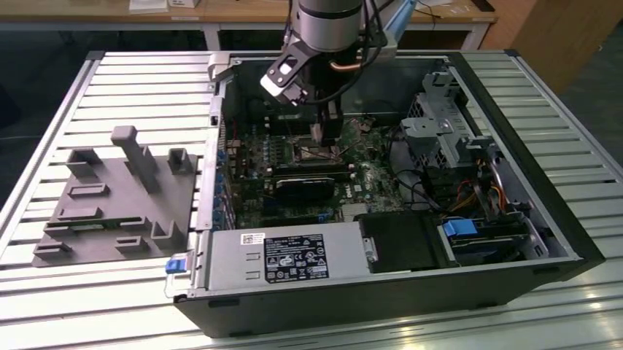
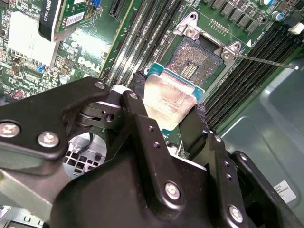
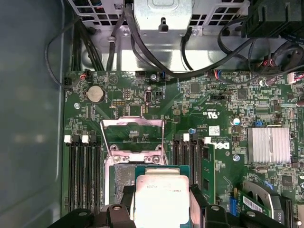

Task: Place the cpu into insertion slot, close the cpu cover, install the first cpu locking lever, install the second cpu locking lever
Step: 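Place the cpu into insertion slot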

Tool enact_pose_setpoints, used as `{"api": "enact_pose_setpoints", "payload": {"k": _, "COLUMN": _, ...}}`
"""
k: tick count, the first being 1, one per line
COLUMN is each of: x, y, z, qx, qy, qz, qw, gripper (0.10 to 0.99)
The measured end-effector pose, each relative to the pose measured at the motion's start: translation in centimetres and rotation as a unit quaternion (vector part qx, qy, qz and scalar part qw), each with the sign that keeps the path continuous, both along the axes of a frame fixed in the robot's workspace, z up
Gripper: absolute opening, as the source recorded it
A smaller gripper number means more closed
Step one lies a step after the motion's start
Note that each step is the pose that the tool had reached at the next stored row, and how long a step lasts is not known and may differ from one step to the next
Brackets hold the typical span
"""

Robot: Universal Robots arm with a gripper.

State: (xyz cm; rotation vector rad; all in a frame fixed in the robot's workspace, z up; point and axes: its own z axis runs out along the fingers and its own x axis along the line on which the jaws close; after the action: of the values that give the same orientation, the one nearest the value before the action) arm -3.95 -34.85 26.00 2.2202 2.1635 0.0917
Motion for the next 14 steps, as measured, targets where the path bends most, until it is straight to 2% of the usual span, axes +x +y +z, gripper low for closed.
{"api": "enact_pose_setpoints", "payload": {"k": 14, "x": 0.00, "y": 0.00, "z": -1.52, "qx": 0.0000, "qy": 0.0000, "qz": 0.000, "qw": 1.0000, "gripper": 0.537}}
